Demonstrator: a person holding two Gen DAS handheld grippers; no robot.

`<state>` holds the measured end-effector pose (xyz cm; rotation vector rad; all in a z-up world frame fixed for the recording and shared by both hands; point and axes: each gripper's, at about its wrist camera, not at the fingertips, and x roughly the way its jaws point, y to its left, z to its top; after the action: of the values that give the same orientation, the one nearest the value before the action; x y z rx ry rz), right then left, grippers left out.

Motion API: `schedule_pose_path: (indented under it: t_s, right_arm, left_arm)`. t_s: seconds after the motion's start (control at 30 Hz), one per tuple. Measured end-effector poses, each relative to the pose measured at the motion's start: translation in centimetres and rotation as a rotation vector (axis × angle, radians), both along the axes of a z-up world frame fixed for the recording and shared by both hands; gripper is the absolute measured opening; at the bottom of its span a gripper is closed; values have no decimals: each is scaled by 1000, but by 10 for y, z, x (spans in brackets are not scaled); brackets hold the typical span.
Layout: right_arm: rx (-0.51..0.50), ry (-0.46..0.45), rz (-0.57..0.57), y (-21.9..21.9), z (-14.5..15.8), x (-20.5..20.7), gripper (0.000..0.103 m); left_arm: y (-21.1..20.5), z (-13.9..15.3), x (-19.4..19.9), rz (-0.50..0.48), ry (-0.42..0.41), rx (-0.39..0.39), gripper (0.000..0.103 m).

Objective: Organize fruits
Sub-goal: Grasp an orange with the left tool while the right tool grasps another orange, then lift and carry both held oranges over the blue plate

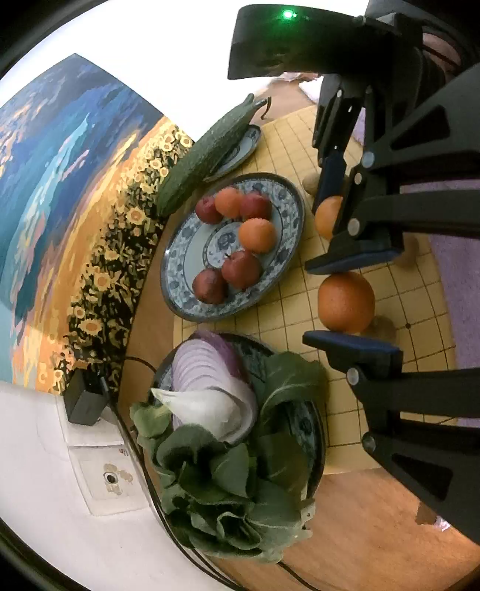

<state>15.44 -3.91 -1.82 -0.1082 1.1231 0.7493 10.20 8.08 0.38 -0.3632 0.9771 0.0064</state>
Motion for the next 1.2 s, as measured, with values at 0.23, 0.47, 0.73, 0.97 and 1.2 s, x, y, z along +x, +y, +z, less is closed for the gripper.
schedule_pose_path:
  t_s: [0.23, 0.47, 0.73, 0.97, 1.2]
  right_arm:
    - [11, -10, -4, -1, 5, -4, 35]
    - [38, -12, -13, -5, 11, -5, 35]
    - [81, -41, -40, -13, 28, 4, 35]
    - [112, -83, -79, -21, 43, 24, 35]
    - [122, -155, -95, -25, 58, 54, 35]
  left_arm:
    - [-4, 4, 3, -7, -14, -1, 33]
    - [-1, 11, 3, 6, -37, -2, 33]
    - [-1, 27, 13, -13, -75, 12, 33]
    - [-5, 45, 36, -45, -112, 30, 33]
    - [-8, 56, 66, -56, -136, 38, 33]
